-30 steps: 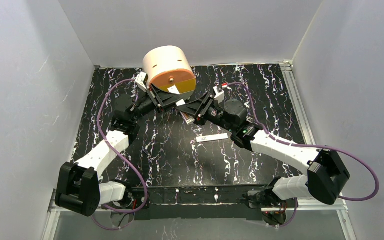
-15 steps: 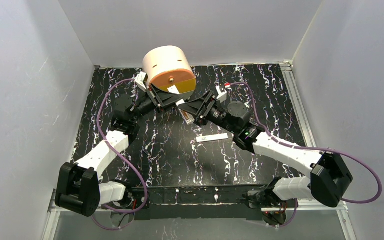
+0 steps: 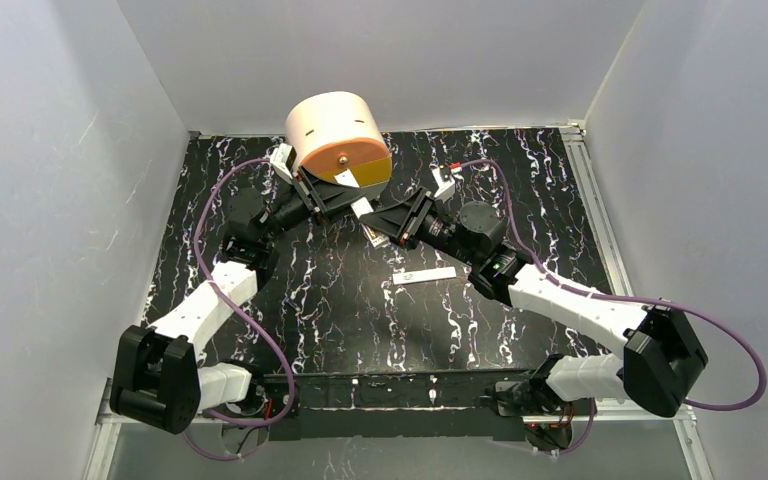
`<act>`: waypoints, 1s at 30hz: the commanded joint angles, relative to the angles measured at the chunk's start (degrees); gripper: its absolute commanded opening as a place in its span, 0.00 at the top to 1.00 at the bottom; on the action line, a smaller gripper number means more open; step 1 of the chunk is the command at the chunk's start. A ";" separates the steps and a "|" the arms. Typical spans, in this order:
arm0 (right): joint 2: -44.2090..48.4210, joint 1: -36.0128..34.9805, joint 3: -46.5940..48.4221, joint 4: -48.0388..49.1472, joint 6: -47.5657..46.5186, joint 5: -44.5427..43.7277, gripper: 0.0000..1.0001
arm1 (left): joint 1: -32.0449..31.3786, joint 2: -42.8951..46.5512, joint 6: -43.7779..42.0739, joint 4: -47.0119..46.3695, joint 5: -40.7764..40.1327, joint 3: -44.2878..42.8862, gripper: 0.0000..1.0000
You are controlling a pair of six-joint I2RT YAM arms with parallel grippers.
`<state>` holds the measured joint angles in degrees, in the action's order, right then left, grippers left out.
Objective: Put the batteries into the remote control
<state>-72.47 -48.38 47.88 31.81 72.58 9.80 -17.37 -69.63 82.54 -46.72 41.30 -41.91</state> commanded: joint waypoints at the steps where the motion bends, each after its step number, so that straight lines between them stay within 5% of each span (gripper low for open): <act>1: -0.11 0.04 1.21 2.32 -1.21 0.91 0.58 | 0.14 1.84 -3.28 -1.44 0.60 -1.42 1.00; 4: 1.34 0.18 0.60 2.35 -1.50 -0.38 0.25 | 0.16 2.03 -3.90 -1.44 0.67 -1.17 1.00; 8: 4.06 1.09 -0.97 1.54 -2.98 -1.91 0.13 | 0.39 2.22 -5.22 -1.18 0.65 -1.07 1.00; 13: 7.69 2.94 -2.92 -2.84 -6.14 -2.47 0.12 | 1.48 4.27 -10.55 2.29 0.69 -1.48 1.00; 18: 10.28 3.90 -0.62 -17.54 -12.00 -6.77 0.15 | 2.78 10.34 -19.78 14.44 -2.28 -1.68 1.00; 23: 5.94 3.89 2.08 -19.78 -10.93 -4.77 0.23 | 3.59 15.04 -25.55 27.16 -7.23 -1.69 1.00; 30: -4.26 0.95 7.01 -24.93 -12.26 -8.13 0.28 | 3.86 26.47 -37.23 56.97 -32.46 -5.95 1.00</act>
<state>-72.01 -45.19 49.87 10.74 62.83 4.56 -13.98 -49.47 54.35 -9.47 26.35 -42.74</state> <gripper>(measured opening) 0.728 0.268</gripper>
